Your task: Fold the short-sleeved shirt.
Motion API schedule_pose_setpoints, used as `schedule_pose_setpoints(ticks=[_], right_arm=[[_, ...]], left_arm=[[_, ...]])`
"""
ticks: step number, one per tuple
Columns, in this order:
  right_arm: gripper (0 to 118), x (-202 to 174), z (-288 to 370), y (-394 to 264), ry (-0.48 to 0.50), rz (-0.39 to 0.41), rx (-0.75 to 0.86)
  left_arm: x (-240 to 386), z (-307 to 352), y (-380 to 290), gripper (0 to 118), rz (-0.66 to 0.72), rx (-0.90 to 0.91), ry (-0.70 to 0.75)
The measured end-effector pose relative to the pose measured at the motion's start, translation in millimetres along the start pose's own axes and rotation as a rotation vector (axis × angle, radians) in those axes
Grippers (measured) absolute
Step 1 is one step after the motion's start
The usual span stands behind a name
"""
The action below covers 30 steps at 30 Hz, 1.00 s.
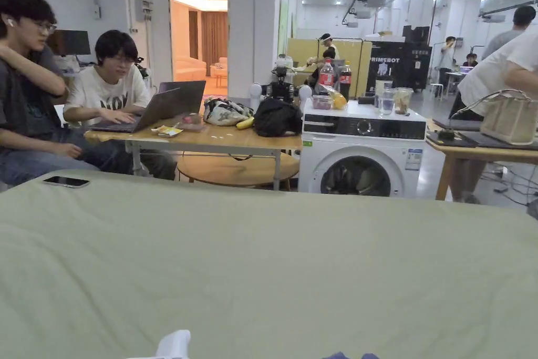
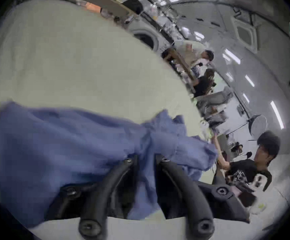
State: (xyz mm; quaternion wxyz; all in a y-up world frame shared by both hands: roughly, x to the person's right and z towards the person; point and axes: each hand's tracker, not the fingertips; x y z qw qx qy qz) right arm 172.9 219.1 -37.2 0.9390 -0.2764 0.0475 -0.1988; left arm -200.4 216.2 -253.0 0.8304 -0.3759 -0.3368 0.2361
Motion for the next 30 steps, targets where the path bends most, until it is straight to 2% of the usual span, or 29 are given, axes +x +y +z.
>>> schedule_pose_setpoints(ticks=[1,2,3,4,6,8,10,12,13,14,16,20,21,23,25,26,30], right_arm=[[0,-1,-3,1,0.007,-0.003,0.0],[0,-2,-7,3,0.019,-0.007,-0.003],[0,-4,-10,4,0.026,-0.007,-0.005],[0,-4,-15,7,0.028,-0.006,-0.006],[0,-8,-16,8,0.038,0.001,-0.004],[0,-10,-16,8,0.045,0.006,-0.003],[0,-11,-14,7,0.042,0.02,-0.014],[0,-11,-10,4,0.023,0.03,-0.022],[0,-9,-8,3,0.012,0.028,-0.024],[0,-7,-6,3,0.005,0.021,-0.022],[0,-1,-4,2,0.005,0.002,-0.019],[0,4,-8,5,0.003,-0.023,-0.011],[0,4,-10,6,0.011,-0.028,-0.012],[0,3,-16,9,0.022,-0.027,-0.011],[0,-1,-19,12,0.031,-0.011,-0.013],[0,-2,-19,13,0.034,-0.005,-0.009],[0,-9,-15,13,0.056,0.001,0.003]], left_arm=[[-11,20,6,45,0.02,0.044,-0.001],[-23,35,10,66,0.068,0.076,0.002],[-39,48,13,78,0.132,0.091,0.01],[-55,58,14,78,0.202,0.112,0.025],[-80,62,7,86,0.338,0.178,0.052],[-100,48,-5,87,0.466,0.14,0.018],[-104,13,-23,87,0.494,0.028,-0.028],[-93,5,-28,87,0.403,0.109,-0.133],[-90,-2,-28,81,0.409,0.091,-0.057],[-91,-7,-27,63,0.45,0.056,-0.038],[-98,6,-29,12,0.517,0.11,-0.111],[-93,51,-19,12,0.577,0.199,-0.236],[-86,70,-12,12,0.554,0.236,-0.201],[-67,101,5,12,0.439,0.27,-0.114],[-32,122,22,12,0.163,0.282,0.034],[-16,124,27,12,0.113,0.251,0.082],[49,68,29,12,-0.048,0.161,0.028]])
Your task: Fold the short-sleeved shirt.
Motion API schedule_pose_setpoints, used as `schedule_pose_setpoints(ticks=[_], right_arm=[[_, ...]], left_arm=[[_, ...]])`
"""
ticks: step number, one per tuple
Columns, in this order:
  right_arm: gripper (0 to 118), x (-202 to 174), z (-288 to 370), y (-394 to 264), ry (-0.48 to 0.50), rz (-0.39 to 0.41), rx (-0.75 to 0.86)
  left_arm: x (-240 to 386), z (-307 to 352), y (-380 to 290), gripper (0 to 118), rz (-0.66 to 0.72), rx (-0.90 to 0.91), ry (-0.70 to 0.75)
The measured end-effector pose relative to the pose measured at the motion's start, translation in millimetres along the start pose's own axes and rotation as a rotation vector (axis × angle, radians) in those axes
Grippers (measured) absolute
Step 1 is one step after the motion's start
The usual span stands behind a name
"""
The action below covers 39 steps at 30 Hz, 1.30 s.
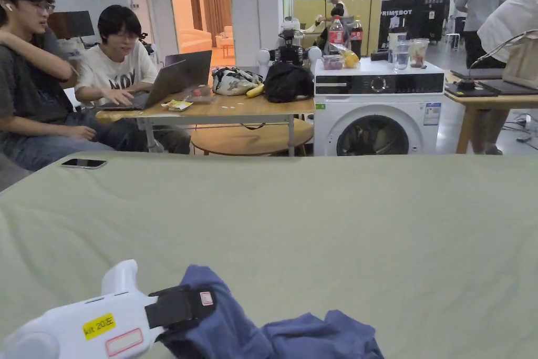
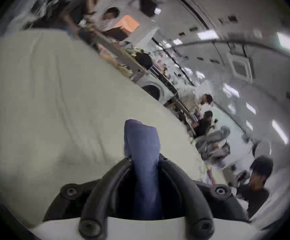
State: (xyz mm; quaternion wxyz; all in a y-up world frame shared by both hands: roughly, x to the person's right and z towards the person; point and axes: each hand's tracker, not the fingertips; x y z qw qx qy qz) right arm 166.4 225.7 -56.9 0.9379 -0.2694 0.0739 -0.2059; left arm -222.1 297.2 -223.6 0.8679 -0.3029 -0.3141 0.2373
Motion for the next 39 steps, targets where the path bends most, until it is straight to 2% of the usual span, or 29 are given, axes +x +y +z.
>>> schedule_pose_setpoints(ticks=[3,5,6,8,10,12,14,15,17,19,20,21,22,25,27,28,30,31,32,33,35,36,37,38,39], right_arm=[[0,-4,11,-4,-0.006,0.013,0.004],[0,-4,18,-7,-0.008,0.016,0.004],[0,-5,24,-9,-0.021,0.017,0.009],[0,0,32,-12,-0.035,0.026,0.017],[0,9,36,-16,-0.062,0.028,0.019],[0,18,34,-17,-0.095,0.016,0.002],[0,24,30,-19,-0.101,0.005,-0.007],[0,24,29,-19,-0.098,-0.001,-0.009],[0,22,28,-20,-0.087,-0.007,-0.013],[0,15,25,-20,-0.078,-0.001,-0.021],[0,13,23,-21,-0.075,0.006,-0.027],[0,10,22,-21,-0.075,0.014,-0.035],[0,8,19,-21,-0.076,0.022,-0.042],[0,3,1,-11,-0.054,0.017,-0.06],[0,-6,-19,3,-0.039,0.028,-0.057],[0,-12,-31,12,-0.021,0.035,-0.06],[0,-25,-63,32,0.031,0.054,-0.108],[0,-33,-80,42,0.012,0.081,-0.112],[0,-40,-96,49,-0.018,0.109,-0.124],[0,-46,-116,58,-0.022,0.128,-0.154],[0,-47,-162,66,-0.054,0.151,-0.314],[0,-47,-187,62,-0.131,0.193,-0.446],[0,-42,-213,49,-0.186,0.278,-0.58],[0,-37,-222,38,-0.18,0.32,-0.557],[0,-37,-209,41,-0.129,0.28,-0.372]], left_arm=[[33,-84,-23,16,-0.057,-0.104,0.02],[37,-133,-37,18,0.006,-0.212,-0.067],[40,-149,-39,25,0.069,-0.286,-0.091],[36,-145,-44,62,0.151,-0.206,-0.179],[31,-132,-37,61,0.172,-0.189,-0.257],[28,-117,-35,61,0.066,-0.15,-0.132],[18,-120,-40,56,0.056,-0.11,-0.057],[14,-127,-45,45,0.086,-0.136,-0.07],[6,-159,-63,7,0.132,-0.331,-0.138],[10,-191,-93,6,0.011,-0.501,-0.079],[10,-194,-102,6,-0.022,-0.508,-0.084],[11,-186,-102,0,0.028,-0.431,-0.134],[13,-181,-98,0,0.063,-0.415,-0.139],[17,-170,-94,0,0.045,-0.425,-0.136],[20,-143,-87,0,0.005,-0.274,-0.186],[17,-128,-81,6,-0.022,-0.235,-0.228],[16,-103,-67,46,-0.052,-0.227,-0.202],[12,-89,-59,63,-0.079,-0.215,-0.166],[8,-74,-55,75,-0.102,-0.178,-0.13],[2,-59,-50,77,-0.11,-0.143,-0.096],[-15,-40,-42,77,-0.059,-0.103,-0.036],[-26,-34,-40,77,-0.016,-0.089,-0.018],[-37,-31,-40,77,0.048,-0.087,-0.012],[-47,-30,-41,78,0.1,-0.086,-0.028],[-57,-32,-45,78,0.147,-0.082,-0.059]])
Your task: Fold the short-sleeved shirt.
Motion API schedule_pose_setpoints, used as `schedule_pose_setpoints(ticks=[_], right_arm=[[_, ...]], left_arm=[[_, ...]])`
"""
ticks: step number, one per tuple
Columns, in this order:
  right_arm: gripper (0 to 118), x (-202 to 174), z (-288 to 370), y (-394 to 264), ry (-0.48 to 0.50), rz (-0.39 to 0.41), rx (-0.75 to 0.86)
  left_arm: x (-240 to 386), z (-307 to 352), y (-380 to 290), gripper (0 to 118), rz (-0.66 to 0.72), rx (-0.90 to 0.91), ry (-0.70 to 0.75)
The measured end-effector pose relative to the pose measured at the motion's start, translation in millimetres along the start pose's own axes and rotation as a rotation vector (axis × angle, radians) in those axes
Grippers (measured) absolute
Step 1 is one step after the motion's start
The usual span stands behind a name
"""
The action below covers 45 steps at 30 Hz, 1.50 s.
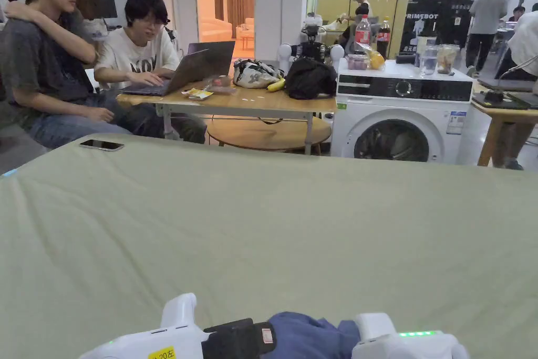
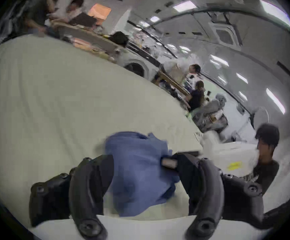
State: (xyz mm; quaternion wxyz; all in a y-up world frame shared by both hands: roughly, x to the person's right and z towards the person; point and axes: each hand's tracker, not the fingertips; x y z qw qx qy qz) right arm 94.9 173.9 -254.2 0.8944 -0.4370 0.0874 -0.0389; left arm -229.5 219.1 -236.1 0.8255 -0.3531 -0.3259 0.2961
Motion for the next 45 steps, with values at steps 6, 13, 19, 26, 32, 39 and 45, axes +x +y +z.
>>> schedule_pose_setpoints(ticks=[6,13,19,26,32,39,45], right_arm=[[0,0,12,-25,-0.011,-0.066,0.075],[0,5,16,-22,0.016,-0.103,0.06],[0,-7,67,-30,0.212,-0.2,0.268],[0,-66,88,-33,0.34,-0.154,0.305],[0,-85,79,-38,0.374,-0.103,0.253],[0,-29,127,-34,0.116,0.005,0.32],[0,15,192,-36,-0.102,0.024,0.548]], left_arm=[[-27,-59,-15,85,0.094,-0.078,-0.007],[-7,-86,-18,41,0.059,-0.162,0.05],[-19,-20,6,28,0.196,-0.026,-0.034],[-101,144,78,28,0.055,0.016,0.331],[-145,164,103,32,0.095,0.107,0.683],[-34,174,83,75,-0.312,0.365,0.725],[65,154,29,75,-0.549,0.52,0.507]])
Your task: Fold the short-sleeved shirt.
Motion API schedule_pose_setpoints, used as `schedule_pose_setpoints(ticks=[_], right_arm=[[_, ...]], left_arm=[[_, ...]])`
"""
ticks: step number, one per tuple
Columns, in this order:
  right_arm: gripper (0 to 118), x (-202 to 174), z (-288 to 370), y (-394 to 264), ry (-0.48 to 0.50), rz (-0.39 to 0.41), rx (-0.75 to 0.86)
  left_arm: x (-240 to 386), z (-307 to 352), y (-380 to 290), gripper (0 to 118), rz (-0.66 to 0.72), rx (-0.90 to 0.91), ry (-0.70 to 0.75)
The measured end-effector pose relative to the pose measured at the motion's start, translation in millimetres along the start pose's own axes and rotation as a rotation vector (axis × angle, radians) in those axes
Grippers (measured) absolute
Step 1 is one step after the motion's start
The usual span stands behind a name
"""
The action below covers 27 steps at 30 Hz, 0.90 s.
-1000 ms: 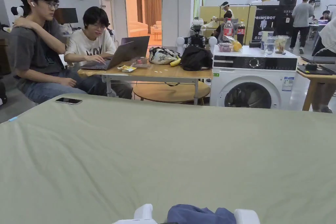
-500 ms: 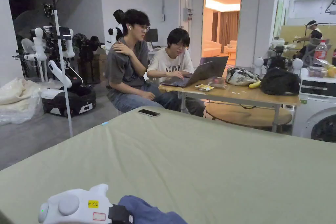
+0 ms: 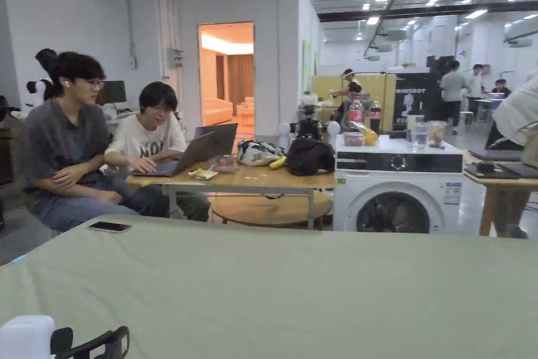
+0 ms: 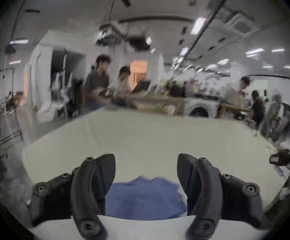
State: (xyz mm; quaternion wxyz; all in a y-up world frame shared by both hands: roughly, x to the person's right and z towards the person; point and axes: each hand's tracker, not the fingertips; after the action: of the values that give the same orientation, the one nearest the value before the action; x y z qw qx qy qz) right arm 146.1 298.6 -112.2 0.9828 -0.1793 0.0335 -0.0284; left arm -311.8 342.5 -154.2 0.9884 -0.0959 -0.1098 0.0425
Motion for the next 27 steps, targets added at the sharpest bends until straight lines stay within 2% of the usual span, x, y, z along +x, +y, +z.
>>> schedule_pose_setpoints(ticks=[2,3,4,5,6,7,8,10,12,13,14,15,17,18,20,21,23,25,27], right_arm=[[0,11,15,1,-0.075,0.013,0.07],[0,16,22,2,-0.096,0.016,0.093],[0,20,27,2,-0.114,0.019,0.116],[0,24,32,2,-0.127,0.024,0.141],[0,29,34,2,-0.124,0.023,0.146],[0,34,35,4,-0.115,0.02,0.154],[0,40,33,8,-0.099,0.027,0.156],[0,45,29,15,-0.144,0.062,0.16],[0,49,28,13,-0.141,0.02,0.21],[0,48,29,13,-0.149,-0.007,0.224],[0,44,32,10,-0.154,-0.049,0.255],[0,39,37,8,-0.13,-0.068,0.272],[0,24,42,8,-0.135,-0.014,0.257],[0,15,45,7,-0.182,0.014,0.275],[0,2,54,5,-0.152,0.061,0.297],[0,-6,56,5,-0.191,0.063,0.325],[0,-15,52,10,-0.161,0.103,0.29],[0,-27,50,11,-0.227,0.16,0.244],[0,-31,49,10,-0.216,0.161,0.238]], left_arm=[[30,-3,1,71,-0.026,-0.001,-0.029],[41,-10,0,64,-0.051,-0.007,-0.074],[52,-12,-2,52,-0.069,0.007,-0.1],[65,-16,-3,30,-0.069,0.01,-0.15],[74,-19,-8,12,-0.075,0.046,-0.197],[78,-25,-15,1,-0.084,0.097,-0.214],[88,-31,-18,0,-0.095,0.088,-0.189],[104,-37,-18,0,-0.056,0.066,-0.181],[121,-27,-25,0,-0.037,0.151,-0.212],[128,-21,-27,0,-0.081,0.173,-0.229],[139,-15,-26,0,-0.14,0.191,-0.184],[149,-13,-21,0,-0.142,0.146,-0.131],[153,-6,-16,0,-0.11,0.13,-0.13],[156,-3,-15,0,-0.108,0.132,-0.126],[162,1,-14,0,-0.108,0.114,-0.075],[164,3,-14,0,-0.11,0.103,-0.059],[165,7,-16,0,-0.138,0.088,-0.097],[170,10,-19,0,-0.178,0.074,-0.067],[170,12,-21,0,-0.183,0.075,-0.072]])
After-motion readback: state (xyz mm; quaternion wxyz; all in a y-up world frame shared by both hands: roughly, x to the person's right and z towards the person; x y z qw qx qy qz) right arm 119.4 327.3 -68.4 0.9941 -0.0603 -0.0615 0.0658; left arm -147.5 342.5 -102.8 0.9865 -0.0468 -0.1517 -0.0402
